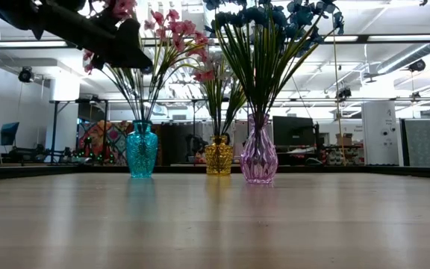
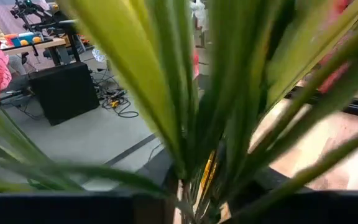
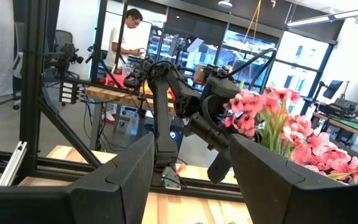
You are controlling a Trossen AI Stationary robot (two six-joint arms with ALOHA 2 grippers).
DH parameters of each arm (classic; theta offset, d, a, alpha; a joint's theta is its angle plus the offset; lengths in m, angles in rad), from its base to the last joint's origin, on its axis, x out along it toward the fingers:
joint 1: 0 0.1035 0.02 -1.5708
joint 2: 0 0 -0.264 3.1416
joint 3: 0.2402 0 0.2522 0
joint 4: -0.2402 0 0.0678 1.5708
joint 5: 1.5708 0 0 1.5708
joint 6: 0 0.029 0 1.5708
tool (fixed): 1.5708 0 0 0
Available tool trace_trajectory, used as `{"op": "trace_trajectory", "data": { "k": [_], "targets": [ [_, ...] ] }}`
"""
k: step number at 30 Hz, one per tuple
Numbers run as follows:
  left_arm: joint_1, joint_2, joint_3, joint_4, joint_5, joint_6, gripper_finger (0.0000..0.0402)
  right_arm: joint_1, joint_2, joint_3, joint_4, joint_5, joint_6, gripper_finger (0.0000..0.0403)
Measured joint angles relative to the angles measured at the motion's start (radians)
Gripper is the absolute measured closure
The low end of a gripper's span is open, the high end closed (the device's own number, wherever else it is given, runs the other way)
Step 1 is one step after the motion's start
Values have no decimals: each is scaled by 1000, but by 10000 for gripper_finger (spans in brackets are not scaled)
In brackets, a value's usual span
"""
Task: Sort flowers into vase by color
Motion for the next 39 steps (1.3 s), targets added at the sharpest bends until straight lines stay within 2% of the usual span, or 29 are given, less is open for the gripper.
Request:
{"op": "trace_trajectory", "data": {
  "k": [5, 9, 14, 18, 23, 39],
  "targets": [
    [-2, -3, 0, -11, 1, 0, 254, 0, 0, 0, 0, 0, 0, 199],
    [-3, -12, 26, -86, 2, -5, 200, 0, 0, 0, 0, 0, 0, 199],
    [-4, -21, 106, -286, 2, -49, 140, 0, 0, 0, -5, 0, 0, 199],
    [-5, -17, 177, -450, 2, -71, 108, 0, 0, 0, -7, 0, 0, 199],
    [-7, -20, 245, -600, 5, -85, 94, 0, 0, 0, -11, 0, 0, 199],
    [-33, -23, 456, -1056, 15, -216, 92, 0, 0, 0, -13, 0, 1, 199]
  ]
}}
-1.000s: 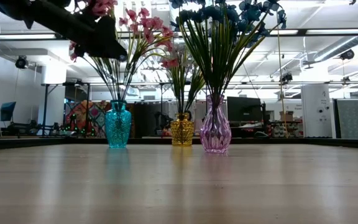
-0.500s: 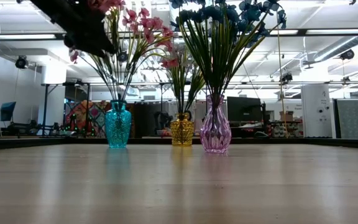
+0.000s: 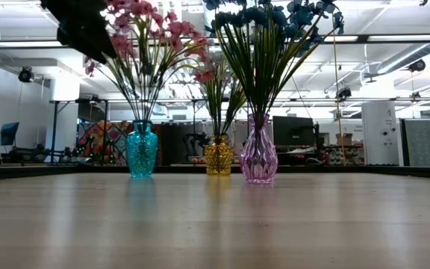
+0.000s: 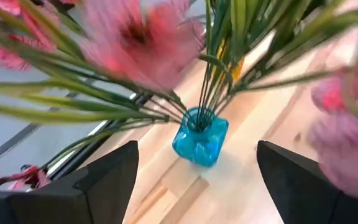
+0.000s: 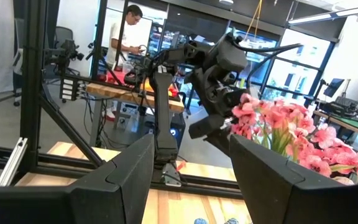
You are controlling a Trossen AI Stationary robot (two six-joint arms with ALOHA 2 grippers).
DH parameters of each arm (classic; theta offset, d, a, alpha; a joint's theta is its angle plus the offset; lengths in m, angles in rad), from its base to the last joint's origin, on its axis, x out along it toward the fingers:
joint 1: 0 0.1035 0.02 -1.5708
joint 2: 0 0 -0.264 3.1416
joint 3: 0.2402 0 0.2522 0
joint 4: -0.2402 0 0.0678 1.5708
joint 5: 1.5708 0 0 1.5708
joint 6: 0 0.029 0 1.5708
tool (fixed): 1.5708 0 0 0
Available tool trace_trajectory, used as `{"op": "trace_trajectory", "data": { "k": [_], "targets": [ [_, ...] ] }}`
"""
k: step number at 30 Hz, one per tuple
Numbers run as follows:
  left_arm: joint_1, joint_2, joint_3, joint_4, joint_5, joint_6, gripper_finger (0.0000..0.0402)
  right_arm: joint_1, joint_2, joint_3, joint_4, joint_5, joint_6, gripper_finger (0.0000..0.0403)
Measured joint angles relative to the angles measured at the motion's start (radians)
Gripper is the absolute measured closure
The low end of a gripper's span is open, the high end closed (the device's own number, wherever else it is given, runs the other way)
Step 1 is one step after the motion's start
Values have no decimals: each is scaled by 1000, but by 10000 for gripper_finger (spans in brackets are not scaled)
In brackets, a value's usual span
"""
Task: Sort flowers into vase by color
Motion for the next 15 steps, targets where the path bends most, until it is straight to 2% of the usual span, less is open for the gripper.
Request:
{"op": "trace_trajectory", "data": {
  "k": [10, 15],
  "targets": [
    [-23, -4, 129, -233, 2, -54, 92, 0, 0, 0, -1, 0, 1, 199],
    [-38, -21, 194, -260, 14, -66, 92, 0, 0, 0, -7, 0, 0, 199]
  ]
}}
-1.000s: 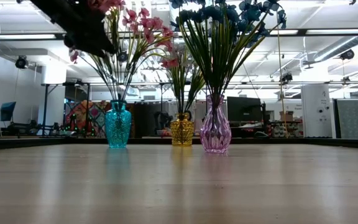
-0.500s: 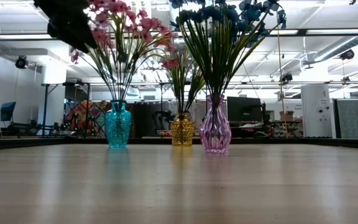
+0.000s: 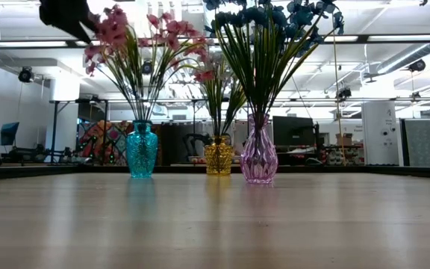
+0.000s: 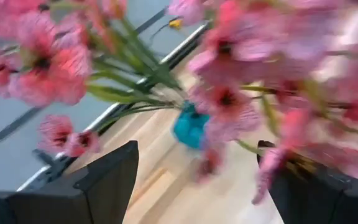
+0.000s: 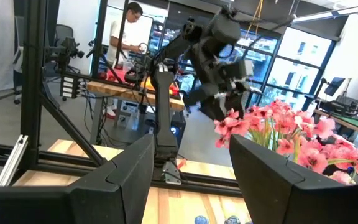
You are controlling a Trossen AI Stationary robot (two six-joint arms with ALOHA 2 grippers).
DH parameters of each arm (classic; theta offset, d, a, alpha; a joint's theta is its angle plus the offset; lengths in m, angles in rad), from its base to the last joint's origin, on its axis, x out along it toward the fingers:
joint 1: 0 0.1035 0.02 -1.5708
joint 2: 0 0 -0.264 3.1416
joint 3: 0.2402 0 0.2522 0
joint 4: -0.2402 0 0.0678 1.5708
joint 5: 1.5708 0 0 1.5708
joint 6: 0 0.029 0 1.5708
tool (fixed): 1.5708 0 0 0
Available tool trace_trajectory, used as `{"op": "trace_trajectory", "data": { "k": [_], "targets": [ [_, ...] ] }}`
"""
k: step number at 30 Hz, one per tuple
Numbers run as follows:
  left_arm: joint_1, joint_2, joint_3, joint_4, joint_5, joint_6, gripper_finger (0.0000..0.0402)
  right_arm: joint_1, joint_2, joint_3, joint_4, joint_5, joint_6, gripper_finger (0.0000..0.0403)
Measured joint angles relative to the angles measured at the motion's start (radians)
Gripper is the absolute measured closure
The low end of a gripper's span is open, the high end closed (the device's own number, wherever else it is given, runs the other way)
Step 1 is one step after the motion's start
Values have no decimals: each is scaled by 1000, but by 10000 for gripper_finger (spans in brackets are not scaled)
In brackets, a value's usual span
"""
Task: Sort flowers into vase by color
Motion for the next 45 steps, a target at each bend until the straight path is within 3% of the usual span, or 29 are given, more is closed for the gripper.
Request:
{"op": "trace_trajectory", "data": {
  "k": [4, 11, 17, 22, 26, 33, 38, 45],
  "targets": [
    [-35, -25, 48, -6, 44, -1, 92, 0, -10, -1, -12, -1, -12, 199],
    [-115, -94, 95, 41, 27, 26, 92, 0, -52, -2, -73, -7, -36, 199],
    [-180, -184, -21, 204, 11, 80, 98, -6, -97, -41, -75, -89, -64, 199],
    [-230, -237, -165, 380, -2, 126, 113, -28, -152, -94, -69, -90, -53, 199],
    [-271, -237, -200, 483, -4, 183, 122, -66, -186, -130, -67, -91, -30, 199],
    [-355, -238, -171, 510, -167, 246, 128, -153, -237, -237, 6, -213, 30, 199],
    [-443, -240, -189, 553, -206, 279, 130, -223, -278, -293, 44, -258, 57, 199],
    [-546, -192, -309, 784, -286, 400, 130, -350, -289, -391, 170, -388, 121, 199]
  ]
}}
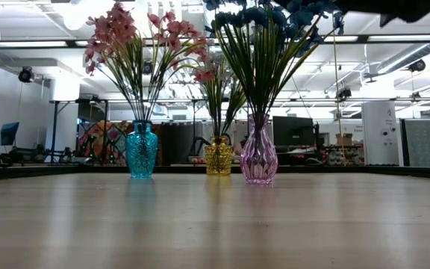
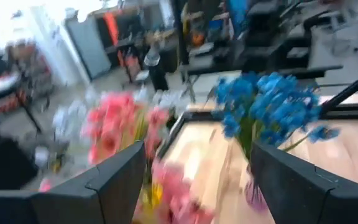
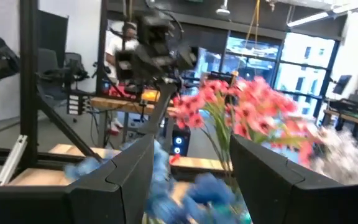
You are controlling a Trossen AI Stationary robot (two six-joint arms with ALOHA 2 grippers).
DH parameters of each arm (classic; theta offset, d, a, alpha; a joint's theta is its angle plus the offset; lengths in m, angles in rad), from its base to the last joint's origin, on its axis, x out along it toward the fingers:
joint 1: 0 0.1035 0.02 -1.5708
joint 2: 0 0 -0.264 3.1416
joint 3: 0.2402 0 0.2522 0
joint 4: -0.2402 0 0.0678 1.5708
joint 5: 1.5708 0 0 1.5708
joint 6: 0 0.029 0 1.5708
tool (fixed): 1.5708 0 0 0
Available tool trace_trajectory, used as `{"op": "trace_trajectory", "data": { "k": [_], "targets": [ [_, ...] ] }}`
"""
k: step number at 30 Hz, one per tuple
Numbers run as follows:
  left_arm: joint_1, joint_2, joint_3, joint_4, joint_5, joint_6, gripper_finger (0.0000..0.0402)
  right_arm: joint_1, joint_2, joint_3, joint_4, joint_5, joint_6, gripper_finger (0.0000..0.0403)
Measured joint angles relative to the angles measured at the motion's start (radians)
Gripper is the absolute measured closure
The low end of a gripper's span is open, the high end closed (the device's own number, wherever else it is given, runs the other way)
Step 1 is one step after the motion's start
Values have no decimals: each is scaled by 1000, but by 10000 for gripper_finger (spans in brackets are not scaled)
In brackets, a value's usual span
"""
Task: Sort flowers into vase by color
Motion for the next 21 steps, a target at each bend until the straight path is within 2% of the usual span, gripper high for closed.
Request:
{"op": "trace_trajectory", "data": {
  "k": [3, 8, 10, 13, 17, 21],
  "targets": [
    [-30, 13, 66, 13, -18, 79, 130, -48, -1, -41, 37, -29, 30, 199],
    [-60, 20, 283, -150, -25, 107, 130, -96, -23, -100, 108, -95, 82, 199],
    [-69, 21, 308, -187, -24, 96, 130, -102, -40, -118, 112, -95, 82, 199],
    [-74, 21, 266, -197, -51, 64, 130, -107, -68, -149, 126, -95, 82, 199],
    [-102, 11, 131, -191, -117, -51, 130, -107, -106, -170, 131, -94, 83, 199],
    [-195, 9, 4, -94, -106, -132, 130, -107, -129, -181, 127, -91, 91, 199]
  ]
}}
